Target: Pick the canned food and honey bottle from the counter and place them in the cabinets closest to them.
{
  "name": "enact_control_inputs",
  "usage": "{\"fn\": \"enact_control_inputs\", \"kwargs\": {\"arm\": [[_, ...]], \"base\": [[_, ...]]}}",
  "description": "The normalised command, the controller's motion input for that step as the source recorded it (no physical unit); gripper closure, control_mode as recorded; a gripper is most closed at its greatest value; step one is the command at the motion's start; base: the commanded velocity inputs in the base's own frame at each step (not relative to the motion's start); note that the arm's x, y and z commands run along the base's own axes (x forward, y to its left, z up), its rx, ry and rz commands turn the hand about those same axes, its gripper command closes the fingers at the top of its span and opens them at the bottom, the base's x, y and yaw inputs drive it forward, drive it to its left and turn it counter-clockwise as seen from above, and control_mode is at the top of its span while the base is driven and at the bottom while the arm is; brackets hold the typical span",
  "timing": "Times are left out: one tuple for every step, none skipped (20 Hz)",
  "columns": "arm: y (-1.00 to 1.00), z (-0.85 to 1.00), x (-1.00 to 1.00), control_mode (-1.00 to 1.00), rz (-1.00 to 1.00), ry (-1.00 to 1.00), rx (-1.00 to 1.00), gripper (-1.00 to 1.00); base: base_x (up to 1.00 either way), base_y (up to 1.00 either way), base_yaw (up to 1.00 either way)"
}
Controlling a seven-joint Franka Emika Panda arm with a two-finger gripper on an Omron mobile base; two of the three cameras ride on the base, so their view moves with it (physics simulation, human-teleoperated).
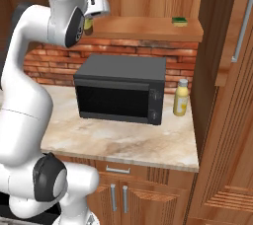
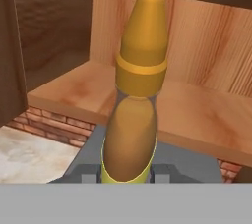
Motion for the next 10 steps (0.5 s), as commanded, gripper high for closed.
{"fn": "enact_control_inputs", "kwargs": {"arm": [[0.0, -0.05, 0.43, -1.0, 0.0, 0.0, 0.0, 1.0], [0.0, -0.03, 0.5, -1.0, 0.0, 0.0, 0.0, 1.0], [0.0, -0.01, 0.56, -1.0, 0.0, 0.0, 0.0, 1.0], [0.0, 0.0, 0.6, -1.0, 0.0, 0.0, 0.0, 1.0], [0.0, 0.0, 0.62, -1.0, 0.0, 0.0, 0.0, 1.0], [0.0, -0.01, 0.62, -1.0, 0.0, 0.0, 0.0, 1.0], [0.0, -0.01, 0.62, -1.0, 0.0, 0.0, 0.0, 1.0], [0.0, -0.01, 0.64, -1.0, 0.0, 0.0, 0.0, 1.0], [0.0, 0.0, 0.66, -1.0, 0.0, 0.0, 0.0, 1.0], [0.0, 0.0, 0.67, -1.0, 0.0, 0.0, 0.0, 1.0]], "base": [[0.0, 0.0, 0.0], [0.0, 0.0, 0.0], [0.0, 0.0, 0.0], [0.0, 0.0, 0.0], [0.0, 0.0, 0.0], [0.0, 0.0, 0.0], [0.0, 0.0, 0.0], [0.0, 0.0, 0.0], [0.0, 0.0, 0.0], [0.0, 0.0, 0.0]]}}
